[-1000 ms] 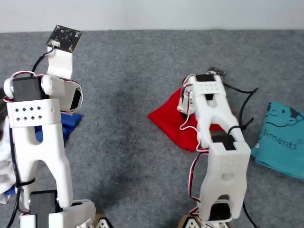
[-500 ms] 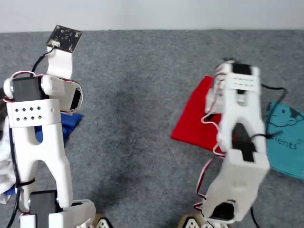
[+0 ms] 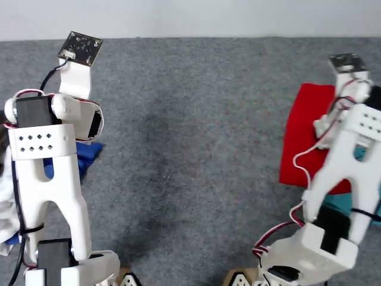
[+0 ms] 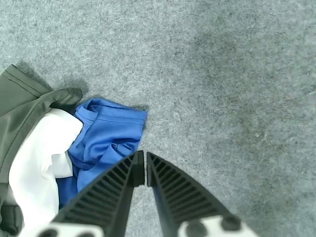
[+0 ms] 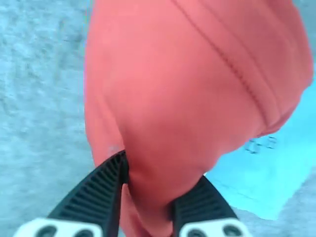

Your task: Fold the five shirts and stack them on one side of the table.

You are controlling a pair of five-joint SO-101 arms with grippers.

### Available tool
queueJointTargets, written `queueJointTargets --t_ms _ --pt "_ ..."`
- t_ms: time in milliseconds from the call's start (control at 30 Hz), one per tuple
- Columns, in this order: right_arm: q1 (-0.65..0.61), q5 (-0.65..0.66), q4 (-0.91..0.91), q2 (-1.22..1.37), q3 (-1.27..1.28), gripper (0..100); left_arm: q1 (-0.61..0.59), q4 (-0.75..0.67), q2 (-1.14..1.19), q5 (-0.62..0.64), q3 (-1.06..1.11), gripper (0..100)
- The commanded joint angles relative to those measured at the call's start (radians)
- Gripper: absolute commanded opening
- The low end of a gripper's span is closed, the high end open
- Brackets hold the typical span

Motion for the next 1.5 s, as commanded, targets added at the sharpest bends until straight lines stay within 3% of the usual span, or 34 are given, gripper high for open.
queueJointTargets --t_ms 0,433,633,800,867,1067,1200,1267,1400,1467 --pt "0.085 0.078 -0.056 -0.062 -0.028 0.9 -0.008 0.020 -0.043 -0.011 -0.005 2" --pt "0.242 0.213 -0.137 0.033 -0.028 0.9 -0.008 0.018 -0.041 -0.012 -0.005 2" --pt "0.303 0.292 -0.308 0.168 -0.028 1.9 -0.008 0.018 -0.041 -0.012 -0.004 2" --pt "0.351 0.325 -0.346 0.231 -0.037 21.3 -0.008 0.018 -0.041 -0.012 -0.002 2" --pt "0.364 0.324 -0.331 0.206 -0.066 24.3 -0.008 0.018 -0.041 -0.012 -0.002 2" --pt "0.344 0.321 -0.211 0.102 -0.143 24.2 -0.008 0.018 -0.041 -0.012 -0.002 2" --pt "0.328 0.232 -0.150 0.101 -0.141 23.9 -0.008 0.018 -0.041 -0.012 -0.002 2" --pt "0.312 0.183 -0.128 0.140 -0.127 19.5 -0.008 0.018 -0.041 -0.012 -0.002 2" --pt "0.265 0.138 -0.082 0.242 -0.114 0.0 -0.006 0.018 -0.041 -0.012 -0.004 2" --pt "0.245 0.100 -0.067 0.302 -0.095 5.3 -0.005 0.018 -0.041 -0.011 -0.004 2"
